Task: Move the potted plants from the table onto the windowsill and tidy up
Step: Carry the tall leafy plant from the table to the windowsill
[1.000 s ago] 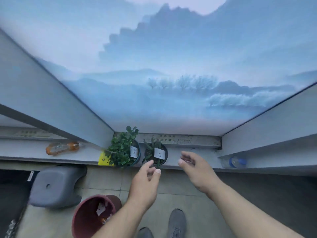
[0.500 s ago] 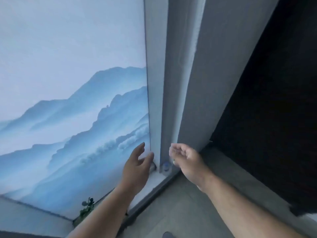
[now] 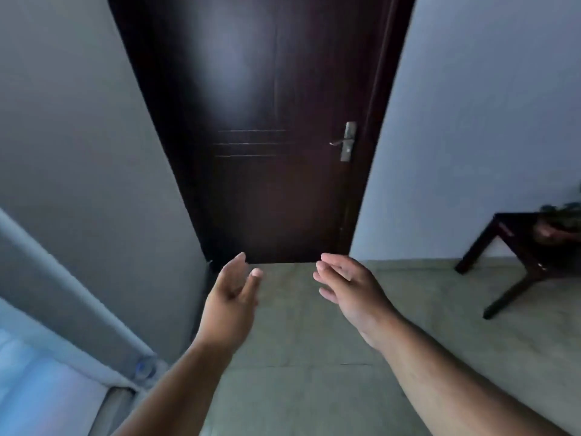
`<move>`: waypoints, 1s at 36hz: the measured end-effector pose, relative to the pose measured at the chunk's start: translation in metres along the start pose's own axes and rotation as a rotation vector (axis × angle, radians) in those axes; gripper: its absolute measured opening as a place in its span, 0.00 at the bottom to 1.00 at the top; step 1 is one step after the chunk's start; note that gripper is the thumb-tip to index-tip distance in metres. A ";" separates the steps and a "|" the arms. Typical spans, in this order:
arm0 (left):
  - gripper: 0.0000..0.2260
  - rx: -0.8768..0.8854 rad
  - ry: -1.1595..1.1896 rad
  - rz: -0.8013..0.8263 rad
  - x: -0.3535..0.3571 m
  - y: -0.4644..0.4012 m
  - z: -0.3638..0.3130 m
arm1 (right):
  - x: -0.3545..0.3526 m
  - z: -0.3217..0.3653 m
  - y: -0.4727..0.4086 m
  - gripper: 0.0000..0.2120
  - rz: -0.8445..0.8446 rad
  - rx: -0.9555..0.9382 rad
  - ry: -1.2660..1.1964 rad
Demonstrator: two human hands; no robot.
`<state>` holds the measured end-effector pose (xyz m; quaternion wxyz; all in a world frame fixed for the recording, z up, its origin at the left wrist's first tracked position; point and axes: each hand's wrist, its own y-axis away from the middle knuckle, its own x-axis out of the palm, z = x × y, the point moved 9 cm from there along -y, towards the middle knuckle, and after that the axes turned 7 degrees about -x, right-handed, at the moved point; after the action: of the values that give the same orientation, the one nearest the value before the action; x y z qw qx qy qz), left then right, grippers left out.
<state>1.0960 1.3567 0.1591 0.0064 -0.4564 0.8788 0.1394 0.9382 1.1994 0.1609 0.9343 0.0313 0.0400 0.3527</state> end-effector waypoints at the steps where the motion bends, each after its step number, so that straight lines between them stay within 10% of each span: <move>1: 0.23 0.013 -0.018 0.066 0.038 0.001 -0.009 | -0.038 -0.003 0.003 0.20 -0.069 0.003 -0.026; 17: 0.23 0.123 -0.168 0.621 0.509 0.105 -0.061 | -0.501 -0.027 0.101 0.18 -0.704 -0.036 -0.103; 36: 0.23 0.098 -0.196 0.847 0.813 0.132 -0.082 | -0.755 -0.059 0.100 0.23 -0.934 0.031 -0.072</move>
<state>0.5256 0.7573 0.1568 0.0537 -0.0393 0.9892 0.1304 0.3020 0.7767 0.1512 0.9933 0.0362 0.0228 -0.1076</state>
